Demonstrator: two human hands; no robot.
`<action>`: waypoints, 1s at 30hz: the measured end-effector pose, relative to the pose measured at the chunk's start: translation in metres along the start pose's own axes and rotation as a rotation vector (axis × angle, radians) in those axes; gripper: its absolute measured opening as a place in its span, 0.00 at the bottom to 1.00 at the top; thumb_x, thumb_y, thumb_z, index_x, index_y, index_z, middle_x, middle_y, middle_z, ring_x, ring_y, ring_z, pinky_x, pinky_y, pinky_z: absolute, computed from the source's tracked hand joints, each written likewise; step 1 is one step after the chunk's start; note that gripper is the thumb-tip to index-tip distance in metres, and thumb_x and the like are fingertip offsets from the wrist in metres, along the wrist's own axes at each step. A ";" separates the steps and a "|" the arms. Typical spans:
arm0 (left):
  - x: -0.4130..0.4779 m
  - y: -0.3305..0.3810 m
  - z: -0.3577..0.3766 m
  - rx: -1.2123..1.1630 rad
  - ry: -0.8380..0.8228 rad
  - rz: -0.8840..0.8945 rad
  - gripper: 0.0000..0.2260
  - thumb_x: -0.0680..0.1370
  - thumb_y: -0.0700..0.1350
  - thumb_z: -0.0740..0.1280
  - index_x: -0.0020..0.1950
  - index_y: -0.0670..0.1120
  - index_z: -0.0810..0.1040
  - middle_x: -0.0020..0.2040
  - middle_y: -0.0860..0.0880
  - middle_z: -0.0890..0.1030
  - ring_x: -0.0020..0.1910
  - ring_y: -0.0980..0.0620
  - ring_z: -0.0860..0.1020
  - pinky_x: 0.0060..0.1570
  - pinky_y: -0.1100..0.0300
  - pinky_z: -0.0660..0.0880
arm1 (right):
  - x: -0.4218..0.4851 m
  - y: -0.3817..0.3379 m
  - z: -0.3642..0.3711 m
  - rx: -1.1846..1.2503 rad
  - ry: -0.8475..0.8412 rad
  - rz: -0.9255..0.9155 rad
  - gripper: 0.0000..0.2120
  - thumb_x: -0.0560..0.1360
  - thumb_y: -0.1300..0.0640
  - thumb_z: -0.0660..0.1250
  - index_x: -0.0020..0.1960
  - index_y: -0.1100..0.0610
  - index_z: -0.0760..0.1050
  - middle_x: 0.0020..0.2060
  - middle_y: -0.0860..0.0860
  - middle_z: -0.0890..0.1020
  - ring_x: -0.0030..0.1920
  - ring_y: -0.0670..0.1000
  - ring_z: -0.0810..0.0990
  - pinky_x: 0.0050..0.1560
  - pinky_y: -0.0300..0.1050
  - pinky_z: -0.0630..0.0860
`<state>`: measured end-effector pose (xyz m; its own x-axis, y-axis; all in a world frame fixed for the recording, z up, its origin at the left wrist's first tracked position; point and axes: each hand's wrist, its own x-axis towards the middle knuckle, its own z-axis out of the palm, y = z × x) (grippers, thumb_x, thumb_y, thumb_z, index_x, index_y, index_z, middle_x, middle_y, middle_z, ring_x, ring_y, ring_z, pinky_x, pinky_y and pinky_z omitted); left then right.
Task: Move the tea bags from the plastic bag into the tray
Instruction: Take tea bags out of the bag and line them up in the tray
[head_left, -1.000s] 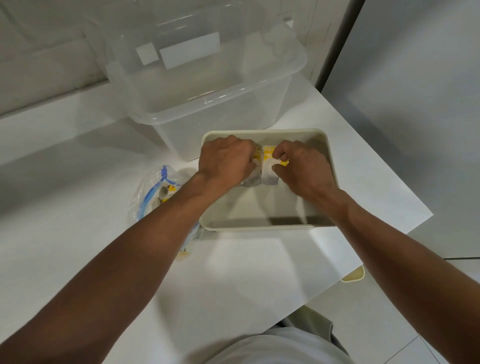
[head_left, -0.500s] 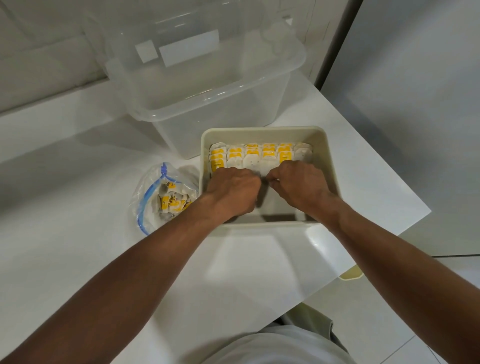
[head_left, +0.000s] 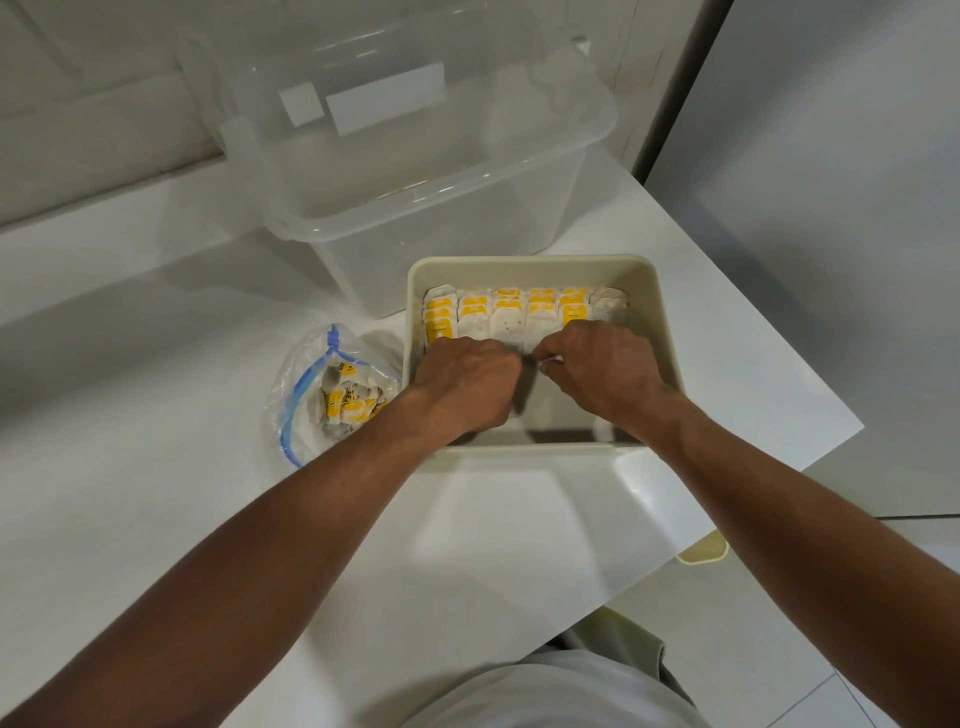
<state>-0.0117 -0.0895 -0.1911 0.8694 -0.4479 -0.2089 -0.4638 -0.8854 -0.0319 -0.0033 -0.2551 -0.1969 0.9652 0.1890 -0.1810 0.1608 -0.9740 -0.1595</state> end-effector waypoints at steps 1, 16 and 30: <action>0.000 -0.001 0.000 -0.009 -0.001 -0.003 0.16 0.76 0.45 0.63 0.64 0.51 0.77 0.56 0.49 0.82 0.53 0.43 0.81 0.39 0.56 0.67 | 0.000 0.000 -0.001 0.008 0.002 0.004 0.11 0.80 0.45 0.61 0.60 0.40 0.78 0.56 0.46 0.81 0.54 0.54 0.81 0.45 0.42 0.71; -0.032 -0.029 -0.038 -0.322 0.158 -0.063 0.11 0.78 0.58 0.65 0.60 0.60 0.77 0.51 0.61 0.83 0.56 0.52 0.77 0.45 0.58 0.69 | -0.013 -0.007 -0.010 0.368 0.020 0.054 0.07 0.74 0.41 0.67 0.48 0.41 0.80 0.46 0.38 0.83 0.49 0.43 0.81 0.50 0.47 0.79; -0.106 -0.088 -0.036 -0.592 0.240 -0.232 0.07 0.77 0.55 0.68 0.54 0.62 0.81 0.45 0.64 0.82 0.41 0.60 0.80 0.43 0.57 0.75 | -0.039 -0.086 -0.037 0.606 -0.015 -0.207 0.03 0.75 0.47 0.70 0.44 0.44 0.82 0.35 0.36 0.80 0.38 0.35 0.79 0.40 0.26 0.68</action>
<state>-0.0574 0.0312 -0.1312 0.9806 -0.1926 -0.0359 -0.1485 -0.8502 0.5050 -0.0473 -0.1833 -0.1400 0.9229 0.3716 -0.1009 0.1937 -0.6745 -0.7125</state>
